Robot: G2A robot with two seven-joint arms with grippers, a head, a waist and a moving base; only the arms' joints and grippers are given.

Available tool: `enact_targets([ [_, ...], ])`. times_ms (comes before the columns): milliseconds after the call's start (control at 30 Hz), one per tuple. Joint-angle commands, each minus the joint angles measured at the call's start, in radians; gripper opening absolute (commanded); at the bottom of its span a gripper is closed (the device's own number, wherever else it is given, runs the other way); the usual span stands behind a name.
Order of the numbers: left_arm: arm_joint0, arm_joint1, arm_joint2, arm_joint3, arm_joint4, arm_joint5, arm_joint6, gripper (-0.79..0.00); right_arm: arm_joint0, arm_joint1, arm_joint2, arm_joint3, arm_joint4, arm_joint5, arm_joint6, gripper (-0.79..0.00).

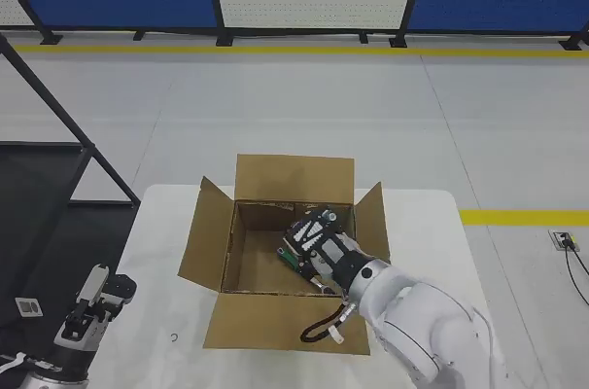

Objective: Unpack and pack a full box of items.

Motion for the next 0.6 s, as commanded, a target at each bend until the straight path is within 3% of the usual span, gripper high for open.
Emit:
enact_targets([
  [0, 0.0, 0.0, 0.0, 0.0, 0.0, 0.0, 0.0, 0.0, 0.053, -0.01, -0.03, 0.077, 0.003, 0.03, 0.026, -0.785],
  [233, 0.0, 0.0, 0.0, 0.0, 0.0, 0.0, 0.0, 0.0, 0.185, -0.051, -0.13, 0.325, 0.005, 0.134, 0.06, -0.785],
  [567, 0.0, 0.0, 0.0, 0.0, 0.0, 0.0, 0.0, 0.0, 0.264, -0.096, -0.203, 0.562, -0.001, 0.219, 0.008, -0.785],
])
